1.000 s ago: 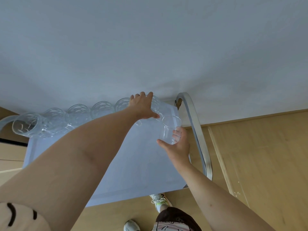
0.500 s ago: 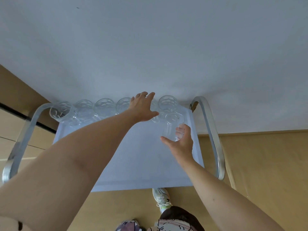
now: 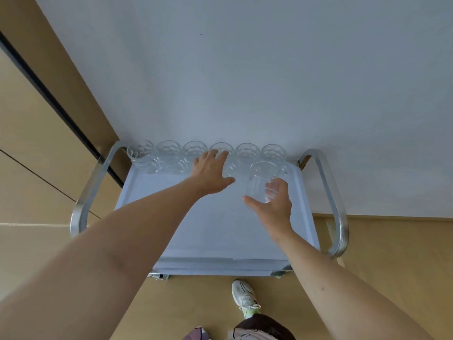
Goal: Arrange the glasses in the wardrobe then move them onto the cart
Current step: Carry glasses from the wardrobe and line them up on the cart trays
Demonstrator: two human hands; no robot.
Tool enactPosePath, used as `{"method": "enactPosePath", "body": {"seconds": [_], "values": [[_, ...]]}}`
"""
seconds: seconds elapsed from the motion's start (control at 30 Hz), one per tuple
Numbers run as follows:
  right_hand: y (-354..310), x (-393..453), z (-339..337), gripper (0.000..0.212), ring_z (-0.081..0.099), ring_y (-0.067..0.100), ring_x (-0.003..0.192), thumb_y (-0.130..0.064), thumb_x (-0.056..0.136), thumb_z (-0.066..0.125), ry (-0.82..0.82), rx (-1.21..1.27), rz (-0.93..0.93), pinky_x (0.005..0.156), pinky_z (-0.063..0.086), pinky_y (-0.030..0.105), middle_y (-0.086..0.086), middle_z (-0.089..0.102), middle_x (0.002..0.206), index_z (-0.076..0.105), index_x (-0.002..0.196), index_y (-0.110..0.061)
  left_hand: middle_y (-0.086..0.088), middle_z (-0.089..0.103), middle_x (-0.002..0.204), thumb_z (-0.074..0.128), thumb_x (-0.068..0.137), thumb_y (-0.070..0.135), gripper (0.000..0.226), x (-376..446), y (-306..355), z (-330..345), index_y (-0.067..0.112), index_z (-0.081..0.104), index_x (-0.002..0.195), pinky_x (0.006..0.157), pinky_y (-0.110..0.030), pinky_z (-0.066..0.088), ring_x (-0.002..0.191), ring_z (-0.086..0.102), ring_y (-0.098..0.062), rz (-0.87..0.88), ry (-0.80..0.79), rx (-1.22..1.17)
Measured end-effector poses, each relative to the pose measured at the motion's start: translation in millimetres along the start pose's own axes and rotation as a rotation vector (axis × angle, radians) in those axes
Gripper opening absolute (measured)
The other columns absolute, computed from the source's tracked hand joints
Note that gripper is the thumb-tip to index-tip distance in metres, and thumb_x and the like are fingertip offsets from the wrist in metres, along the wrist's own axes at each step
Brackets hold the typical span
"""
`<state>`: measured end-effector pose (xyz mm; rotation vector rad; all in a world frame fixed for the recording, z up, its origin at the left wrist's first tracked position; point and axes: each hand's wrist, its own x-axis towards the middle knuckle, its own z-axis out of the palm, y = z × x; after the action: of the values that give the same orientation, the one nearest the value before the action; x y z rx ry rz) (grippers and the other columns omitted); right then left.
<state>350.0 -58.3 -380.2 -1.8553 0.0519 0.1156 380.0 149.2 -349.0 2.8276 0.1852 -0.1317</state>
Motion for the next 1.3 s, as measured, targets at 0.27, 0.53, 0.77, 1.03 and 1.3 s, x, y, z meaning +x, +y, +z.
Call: {"method": "enactPosePath", "body": {"seconds": [0.27,0.53,0.77,1.03,1.3], "values": [[4.8,-65.1,29.0,0.08,0.057,0.01,0.115,-0.03,0.064,0.095,-0.016,-0.009,0.02,0.09,0.041,0.02,-0.012,0.056,0.121,0.045,0.127,-0.029,-0.013,0.024,0.163,0.065,0.089,0.055,0.085,-72.4,-31.5,9.8,0.022,0.025,0.157,0.121,-0.053,0.02,0.15,0.021,-0.034,-0.011,-0.044,-0.016],[36.8,-118.3,38.5,0.076,0.057,0.004,0.112,-0.029,0.063,0.094,-0.058,-0.046,0.078,0.087,0.041,0.02,-0.018,0.056,0.116,0.046,0.121,-0.032,-0.013,0.02,0.165,0.063,0.09,0.056,0.084,-127.9,-50.9,47.8,0.023,0.025,0.157,0.121,-0.052,0.02,0.151,0.017,-0.034,-0.093,-0.101,-0.063],[77.4,-143.2,16.5,0.075,0.055,-0.003,0.111,-0.028,0.064,0.095,-0.118,-0.058,0.076,0.087,0.042,0.018,-0.018,0.056,0.116,0.046,0.121,-0.033,-0.013,0.02,0.164,0.062,0.092,0.054,0.081,-172.0,-26.6,94.4,0.022,0.026,0.157,0.121,-0.049,0.019,0.151,0.017,-0.033,-0.151,-0.111,-0.09],[148.8,-182.4,-9.3,0.073,0.056,0.01,0.116,-0.025,0.067,0.094,-0.219,-0.056,0.101,0.094,0.043,0.023,-0.011,0.056,0.12,0.048,0.123,-0.026,-0.012,0.026,0.161,0.064,0.093,0.047,0.075,-233.4,-5.0,165.0,0.02,0.032,0.155,0.118,-0.047,0.025,0.15,0.02,-0.031,-0.196,-0.062,-0.129],[228.4,-172.4,14.8,0.076,0.058,0.013,0.112,-0.027,0.064,0.096,-0.22,-0.069,0.084,0.091,0.044,0.022,-0.007,0.059,0.119,0.049,0.123,-0.027,-0.012,0.026,0.162,0.064,0.094,0.047,0.076,-240.9,-23.9,262.0,0.021,0.028,0.156,0.118,-0.047,0.024,0.149,0.021,-0.031,-0.196,-0.09,-0.083]]}}
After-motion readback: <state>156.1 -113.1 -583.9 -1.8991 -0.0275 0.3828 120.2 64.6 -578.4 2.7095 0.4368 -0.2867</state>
